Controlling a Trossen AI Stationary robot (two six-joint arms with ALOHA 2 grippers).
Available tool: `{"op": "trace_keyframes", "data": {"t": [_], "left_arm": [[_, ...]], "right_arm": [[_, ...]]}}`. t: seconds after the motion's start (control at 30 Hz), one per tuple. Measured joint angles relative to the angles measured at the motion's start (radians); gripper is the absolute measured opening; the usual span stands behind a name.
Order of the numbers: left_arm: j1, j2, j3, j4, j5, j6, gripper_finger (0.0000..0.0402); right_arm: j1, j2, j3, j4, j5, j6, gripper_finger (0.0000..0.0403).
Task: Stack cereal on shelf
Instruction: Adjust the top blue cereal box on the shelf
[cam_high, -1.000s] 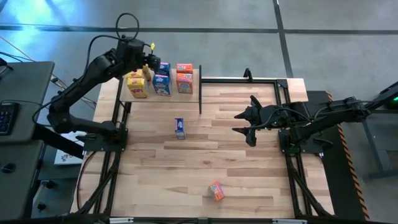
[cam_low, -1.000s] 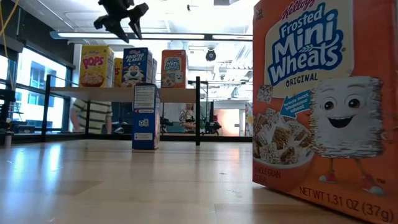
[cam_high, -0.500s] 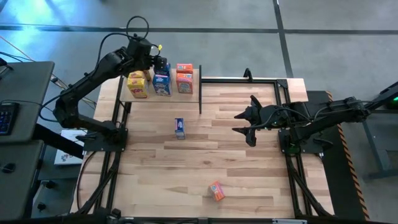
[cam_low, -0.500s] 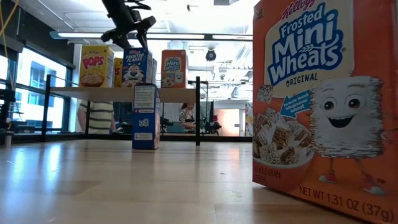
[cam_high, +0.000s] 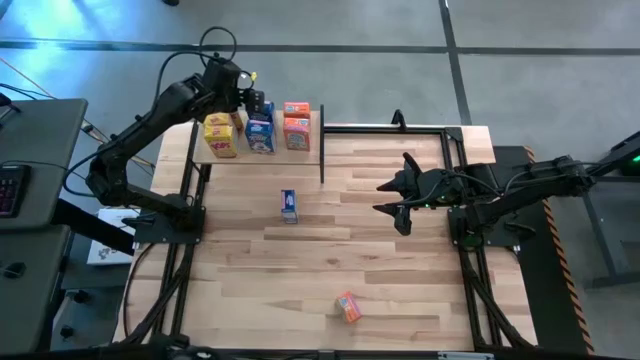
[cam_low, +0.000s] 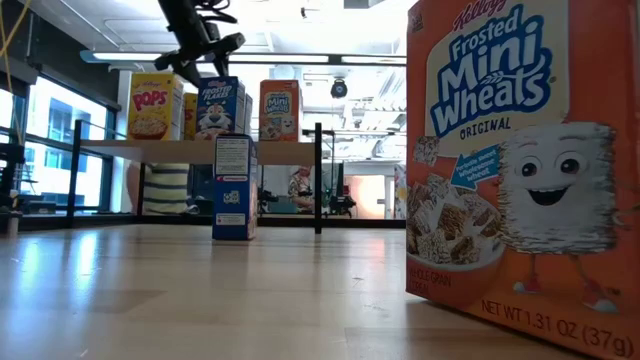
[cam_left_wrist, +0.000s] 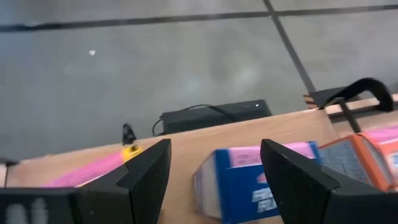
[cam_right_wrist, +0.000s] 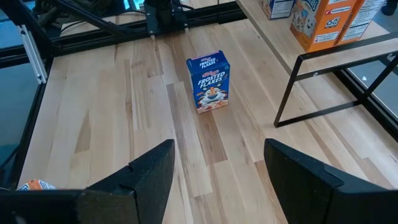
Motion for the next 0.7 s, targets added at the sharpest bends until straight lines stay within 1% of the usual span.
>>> {"op": "trace_keyframes", "data": {"t": [0.33,0.7], "left_arm": [[0.030,0.000,0.000,-0.010,0.067,-0.006,0.0239],[0.030,0.000,0.000,-0.051,0.068,-0.010,0.0239]], "right_arm": [[0.000,0.000,0.000,0.000,0.000,0.000,0.0240],[0.000,0.000,0.000,0.000,0.000,0.001,0.0240]]}}
